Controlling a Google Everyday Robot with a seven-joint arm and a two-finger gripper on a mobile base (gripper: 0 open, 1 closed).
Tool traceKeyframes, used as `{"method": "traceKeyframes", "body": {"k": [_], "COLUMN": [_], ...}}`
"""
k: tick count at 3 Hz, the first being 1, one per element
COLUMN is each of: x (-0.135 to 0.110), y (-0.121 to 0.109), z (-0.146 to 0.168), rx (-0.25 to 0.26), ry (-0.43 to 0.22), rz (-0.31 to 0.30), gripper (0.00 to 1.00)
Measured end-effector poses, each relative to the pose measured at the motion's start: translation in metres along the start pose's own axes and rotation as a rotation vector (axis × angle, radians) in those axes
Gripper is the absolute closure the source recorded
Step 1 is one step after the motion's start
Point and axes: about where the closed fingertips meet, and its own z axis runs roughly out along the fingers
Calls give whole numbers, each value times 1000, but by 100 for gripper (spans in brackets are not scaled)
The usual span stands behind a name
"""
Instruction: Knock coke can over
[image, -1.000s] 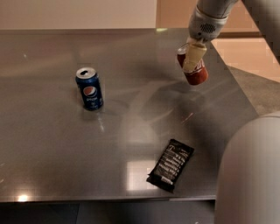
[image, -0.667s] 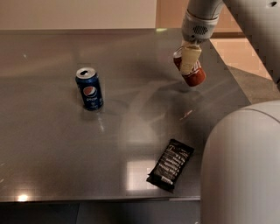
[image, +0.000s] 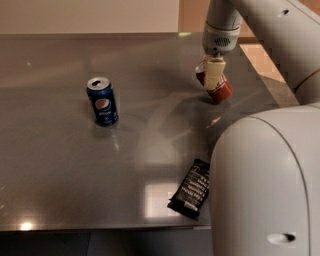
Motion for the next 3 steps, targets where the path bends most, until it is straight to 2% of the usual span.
{"method": "traceKeyframes", "body": {"k": [1,2,3], "x": [4,2,2], "y": [-3,1,1], "z": [14,22,22], "rx": [-24,-56,-57], "ry": [23,14,12], "rz": [-9,-19,-19], "gripper": [13,0,0]}}
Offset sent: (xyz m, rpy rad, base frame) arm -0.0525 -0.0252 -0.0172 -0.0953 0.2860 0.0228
